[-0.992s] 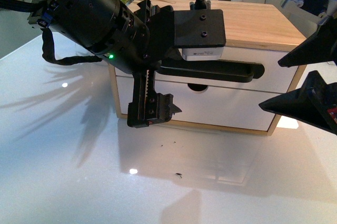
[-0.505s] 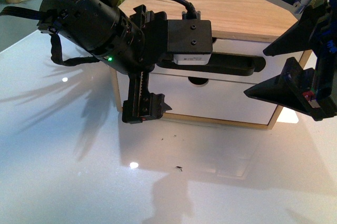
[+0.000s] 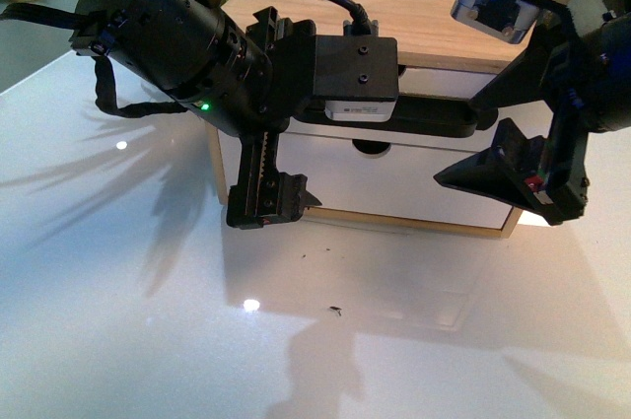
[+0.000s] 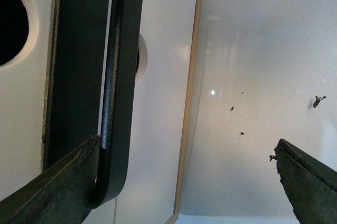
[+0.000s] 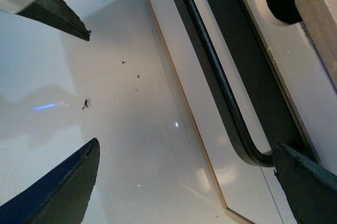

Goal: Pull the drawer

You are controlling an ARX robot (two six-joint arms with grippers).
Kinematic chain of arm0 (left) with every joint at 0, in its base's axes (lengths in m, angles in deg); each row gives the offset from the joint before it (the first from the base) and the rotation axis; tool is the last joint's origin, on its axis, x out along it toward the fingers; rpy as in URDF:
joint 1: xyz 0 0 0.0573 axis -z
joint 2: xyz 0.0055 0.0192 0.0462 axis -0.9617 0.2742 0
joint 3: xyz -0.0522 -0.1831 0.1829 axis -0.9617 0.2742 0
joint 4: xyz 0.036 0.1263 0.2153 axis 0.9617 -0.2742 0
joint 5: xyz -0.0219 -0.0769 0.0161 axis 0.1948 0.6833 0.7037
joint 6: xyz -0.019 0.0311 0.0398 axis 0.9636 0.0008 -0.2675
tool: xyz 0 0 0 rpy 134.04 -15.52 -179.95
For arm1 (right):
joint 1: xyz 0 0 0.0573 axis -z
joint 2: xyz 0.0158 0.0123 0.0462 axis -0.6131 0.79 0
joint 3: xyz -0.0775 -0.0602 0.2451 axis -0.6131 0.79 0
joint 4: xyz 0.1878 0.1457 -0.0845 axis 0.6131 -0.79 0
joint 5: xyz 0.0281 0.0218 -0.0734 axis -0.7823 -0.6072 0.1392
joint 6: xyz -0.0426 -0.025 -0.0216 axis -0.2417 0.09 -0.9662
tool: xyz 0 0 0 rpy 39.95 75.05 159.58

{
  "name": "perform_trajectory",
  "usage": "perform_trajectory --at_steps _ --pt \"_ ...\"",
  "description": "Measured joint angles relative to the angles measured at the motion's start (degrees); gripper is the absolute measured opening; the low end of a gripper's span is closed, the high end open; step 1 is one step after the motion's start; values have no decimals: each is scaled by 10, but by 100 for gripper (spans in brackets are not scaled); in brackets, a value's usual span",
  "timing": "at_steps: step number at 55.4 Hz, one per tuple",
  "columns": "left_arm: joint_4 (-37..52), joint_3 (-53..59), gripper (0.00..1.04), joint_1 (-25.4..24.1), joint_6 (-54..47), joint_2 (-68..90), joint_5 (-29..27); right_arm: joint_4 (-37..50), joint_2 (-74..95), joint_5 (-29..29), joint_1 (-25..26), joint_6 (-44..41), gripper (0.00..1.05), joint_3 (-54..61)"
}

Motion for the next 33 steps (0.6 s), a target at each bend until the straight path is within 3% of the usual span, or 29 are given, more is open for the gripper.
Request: perform_trajectory --at_steps 33 --pt "-5 -4 97 -1 -1 0 3 -24 62 27 -19 -32 96 -46"
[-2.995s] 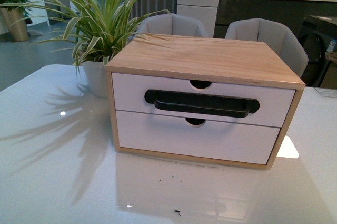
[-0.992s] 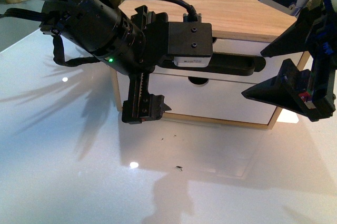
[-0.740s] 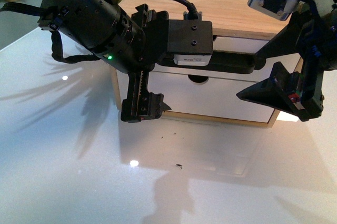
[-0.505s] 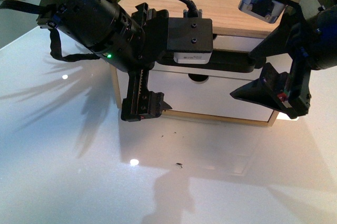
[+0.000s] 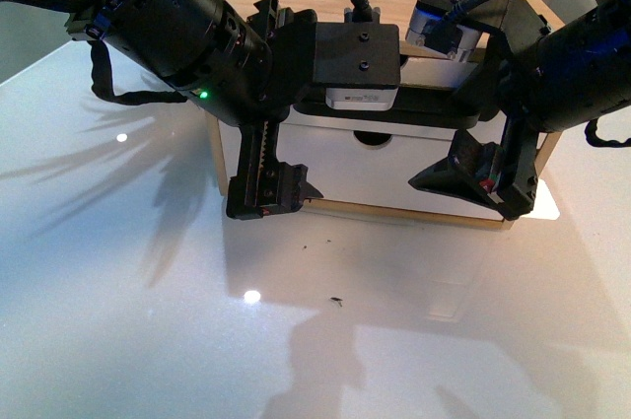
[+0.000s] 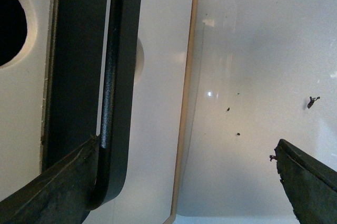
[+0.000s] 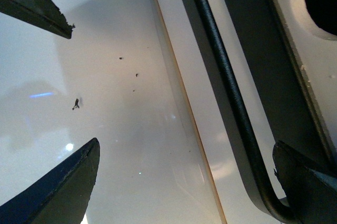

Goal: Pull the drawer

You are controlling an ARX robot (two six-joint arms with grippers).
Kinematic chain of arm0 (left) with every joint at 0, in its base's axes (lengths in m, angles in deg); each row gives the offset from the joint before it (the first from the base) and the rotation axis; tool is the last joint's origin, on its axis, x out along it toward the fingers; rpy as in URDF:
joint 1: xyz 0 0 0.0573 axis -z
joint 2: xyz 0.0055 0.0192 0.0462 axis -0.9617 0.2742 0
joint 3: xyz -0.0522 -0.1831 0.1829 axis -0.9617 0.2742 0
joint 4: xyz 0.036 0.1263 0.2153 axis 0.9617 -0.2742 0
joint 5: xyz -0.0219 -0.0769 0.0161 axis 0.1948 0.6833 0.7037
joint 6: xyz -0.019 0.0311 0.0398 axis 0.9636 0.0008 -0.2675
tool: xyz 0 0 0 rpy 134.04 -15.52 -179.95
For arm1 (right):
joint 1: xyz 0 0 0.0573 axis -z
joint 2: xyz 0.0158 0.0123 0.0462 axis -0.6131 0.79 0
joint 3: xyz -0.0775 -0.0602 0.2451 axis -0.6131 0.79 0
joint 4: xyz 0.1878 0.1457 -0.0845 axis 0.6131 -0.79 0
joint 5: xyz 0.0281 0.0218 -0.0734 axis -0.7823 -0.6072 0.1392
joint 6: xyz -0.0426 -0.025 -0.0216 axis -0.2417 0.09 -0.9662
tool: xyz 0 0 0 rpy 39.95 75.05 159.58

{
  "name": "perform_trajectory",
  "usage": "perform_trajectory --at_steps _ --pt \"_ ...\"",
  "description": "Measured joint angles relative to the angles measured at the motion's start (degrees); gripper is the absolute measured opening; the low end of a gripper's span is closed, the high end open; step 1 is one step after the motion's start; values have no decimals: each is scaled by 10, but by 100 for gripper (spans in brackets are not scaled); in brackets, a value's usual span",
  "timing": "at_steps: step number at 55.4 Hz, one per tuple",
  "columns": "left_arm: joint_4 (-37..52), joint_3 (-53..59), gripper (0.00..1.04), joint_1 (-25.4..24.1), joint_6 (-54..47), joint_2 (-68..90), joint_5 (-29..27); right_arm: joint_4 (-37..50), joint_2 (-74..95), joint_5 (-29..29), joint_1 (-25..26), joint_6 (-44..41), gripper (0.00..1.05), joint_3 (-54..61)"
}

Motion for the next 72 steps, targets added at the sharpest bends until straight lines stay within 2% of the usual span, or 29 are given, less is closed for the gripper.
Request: perform_trajectory --at_steps 17,33,58,62,72 --pt "-2 0 97 3 2 1 -2 -34 1 7 0 -39 96 -4" --pt "-67 16 97 9 -14 -25 7 -103 -19 -30 1 -62 96 0" --pt "-115 153 97 29 -36 -148 28 -167 -134 -70 -17 -87 96 114" --pt "-97 180 97 32 -30 -169 26 -154 -153 -74 -19 -75 96 135" --pt "20 231 97 36 37 -233 46 -107 -215 -114 -5 -7 96 158"
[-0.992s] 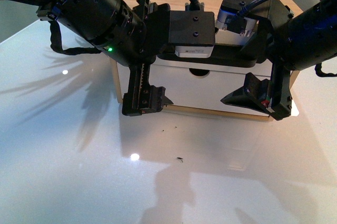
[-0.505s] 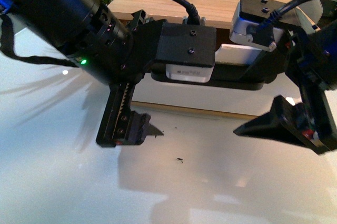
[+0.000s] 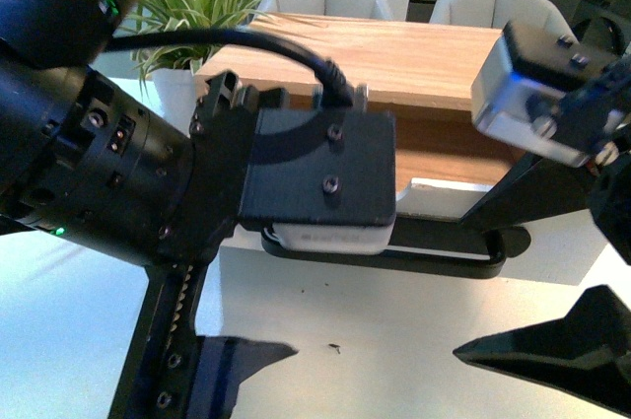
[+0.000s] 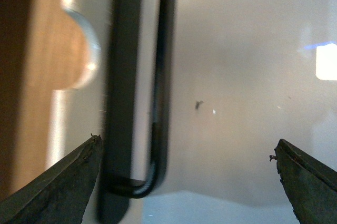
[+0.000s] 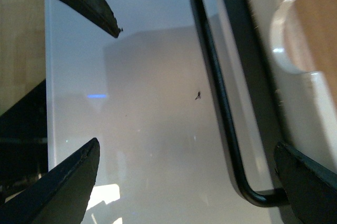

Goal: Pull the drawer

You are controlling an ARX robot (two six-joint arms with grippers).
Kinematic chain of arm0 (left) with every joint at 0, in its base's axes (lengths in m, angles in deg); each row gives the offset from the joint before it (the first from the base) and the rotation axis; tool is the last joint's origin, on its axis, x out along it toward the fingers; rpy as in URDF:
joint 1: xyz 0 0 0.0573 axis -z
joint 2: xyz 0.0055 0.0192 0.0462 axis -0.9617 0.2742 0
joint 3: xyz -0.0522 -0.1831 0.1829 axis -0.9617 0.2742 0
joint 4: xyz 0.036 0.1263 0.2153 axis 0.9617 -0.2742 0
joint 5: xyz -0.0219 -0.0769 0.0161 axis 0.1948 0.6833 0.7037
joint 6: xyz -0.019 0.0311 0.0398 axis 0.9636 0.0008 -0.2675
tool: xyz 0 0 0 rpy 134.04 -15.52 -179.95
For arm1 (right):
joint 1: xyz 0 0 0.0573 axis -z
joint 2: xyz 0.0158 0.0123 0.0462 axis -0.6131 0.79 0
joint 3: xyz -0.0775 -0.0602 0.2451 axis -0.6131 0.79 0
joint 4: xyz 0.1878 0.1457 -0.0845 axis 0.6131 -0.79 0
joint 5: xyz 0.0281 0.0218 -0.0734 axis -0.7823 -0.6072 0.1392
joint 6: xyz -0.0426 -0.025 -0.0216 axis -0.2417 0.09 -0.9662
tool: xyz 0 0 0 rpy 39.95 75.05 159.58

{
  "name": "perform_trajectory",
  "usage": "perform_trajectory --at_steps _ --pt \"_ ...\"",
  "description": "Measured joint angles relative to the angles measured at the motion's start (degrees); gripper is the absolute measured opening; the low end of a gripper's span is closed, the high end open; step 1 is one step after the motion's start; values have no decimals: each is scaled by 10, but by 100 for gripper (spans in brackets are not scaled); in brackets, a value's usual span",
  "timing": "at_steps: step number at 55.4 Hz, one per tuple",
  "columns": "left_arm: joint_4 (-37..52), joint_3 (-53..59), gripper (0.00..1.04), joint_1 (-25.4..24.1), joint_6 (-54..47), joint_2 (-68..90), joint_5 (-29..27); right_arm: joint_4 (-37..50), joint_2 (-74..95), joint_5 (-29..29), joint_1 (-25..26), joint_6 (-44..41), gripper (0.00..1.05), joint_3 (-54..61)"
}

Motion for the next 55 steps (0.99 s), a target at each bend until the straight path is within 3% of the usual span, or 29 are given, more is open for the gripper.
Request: perform_trajectory --at_steps 7,13,22,29,39,55 --pt "72 28 97 5 54 -51 -2 45 -47 -13 17 49 96 18" --pt "153 59 97 4 100 -85 -49 101 -87 -12 32 103 96 45" --pt "302 127 97 -20 184 -144 -139 221 -158 49 59 206 96 104" --pt "382 202 97 -67 278 -237 -184 302 -238 95 95 289 96 174" --pt "386 306 97 -137 412 -372 -195 333 -342 111 160 357 96 249" --pt "284 429 97 -222 560 -595 -243 303 -531 108 263 484 96 349"
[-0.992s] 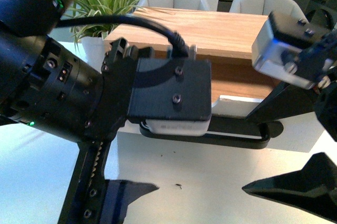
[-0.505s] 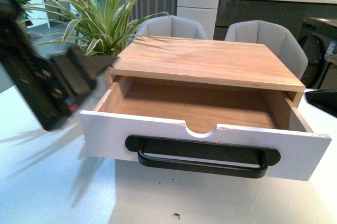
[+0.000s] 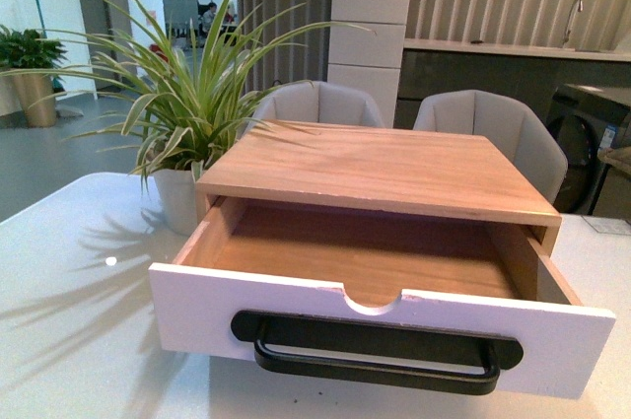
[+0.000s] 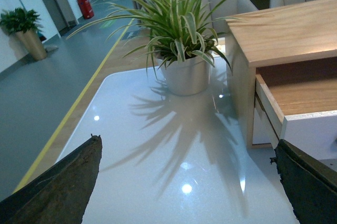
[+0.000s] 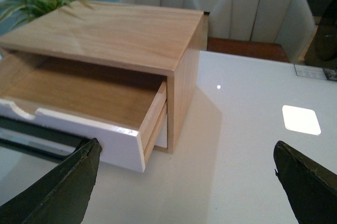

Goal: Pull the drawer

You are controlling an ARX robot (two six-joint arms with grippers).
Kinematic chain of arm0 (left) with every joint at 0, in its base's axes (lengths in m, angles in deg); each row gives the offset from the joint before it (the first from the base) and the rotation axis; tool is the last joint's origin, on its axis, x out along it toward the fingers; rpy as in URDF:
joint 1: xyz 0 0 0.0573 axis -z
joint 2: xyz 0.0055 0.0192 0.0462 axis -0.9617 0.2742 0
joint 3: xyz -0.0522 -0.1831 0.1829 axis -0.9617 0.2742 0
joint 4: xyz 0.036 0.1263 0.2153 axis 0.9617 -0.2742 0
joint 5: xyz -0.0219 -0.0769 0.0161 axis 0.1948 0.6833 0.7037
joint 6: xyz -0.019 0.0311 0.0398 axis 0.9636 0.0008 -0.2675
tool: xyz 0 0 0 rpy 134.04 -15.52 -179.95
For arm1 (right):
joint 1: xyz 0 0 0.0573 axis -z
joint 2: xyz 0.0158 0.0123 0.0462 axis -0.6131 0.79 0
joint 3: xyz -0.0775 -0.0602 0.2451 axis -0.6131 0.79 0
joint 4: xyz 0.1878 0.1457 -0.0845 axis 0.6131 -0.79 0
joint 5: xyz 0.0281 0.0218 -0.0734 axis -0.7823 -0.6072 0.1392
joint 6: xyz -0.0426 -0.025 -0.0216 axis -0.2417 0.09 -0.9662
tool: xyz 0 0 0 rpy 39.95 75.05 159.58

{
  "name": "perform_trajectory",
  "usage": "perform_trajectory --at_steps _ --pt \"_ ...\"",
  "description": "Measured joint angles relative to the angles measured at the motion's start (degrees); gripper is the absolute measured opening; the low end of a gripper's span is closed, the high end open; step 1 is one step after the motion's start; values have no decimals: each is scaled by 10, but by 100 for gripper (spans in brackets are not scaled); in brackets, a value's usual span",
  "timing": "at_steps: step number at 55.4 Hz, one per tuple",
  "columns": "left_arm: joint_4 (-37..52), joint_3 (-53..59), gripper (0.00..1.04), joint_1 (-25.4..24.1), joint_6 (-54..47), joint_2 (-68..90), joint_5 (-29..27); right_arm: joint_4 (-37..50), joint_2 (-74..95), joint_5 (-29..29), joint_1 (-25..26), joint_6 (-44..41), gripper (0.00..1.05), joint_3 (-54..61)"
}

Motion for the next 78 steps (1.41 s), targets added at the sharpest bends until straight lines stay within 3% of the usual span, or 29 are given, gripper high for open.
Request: perform_trajectory --at_steps 8,10,13,20,23,32,35,66,71,78 --pt "0 3 96 -6 39 -16 -1 5 -6 10 1 25 95 4" --pt "11 10 88 -25 64 -23 7 56 -17 73 -14 36 87 24" --pt "12 21 77 -43 82 -35 0 93 -33 123 -29 43 77 47" --pt "9 42 55 -48 97 -60 4 99 -61 159 -52 51 56 80" --pt "4 50 45 -49 101 -72 3 98 -72 201 -87 52 45 93" --pt "-11 67 16 -49 104 -105 3 96 -104 209 -108 52 17 117" --pt "-21 74 2 -49 105 -120 3 91 -117 210 -109 52 3 127" --pt "-75 106 3 -49 106 -216 3 56 -204 209 -110 53 2 170" --pt "-88 106 3 -49 106 -228 3 -18 -267 209 -111 53 2 170" --pt "-181 106 3 -49 107 -314 3 -38 -302 210 -111 53 2 170"
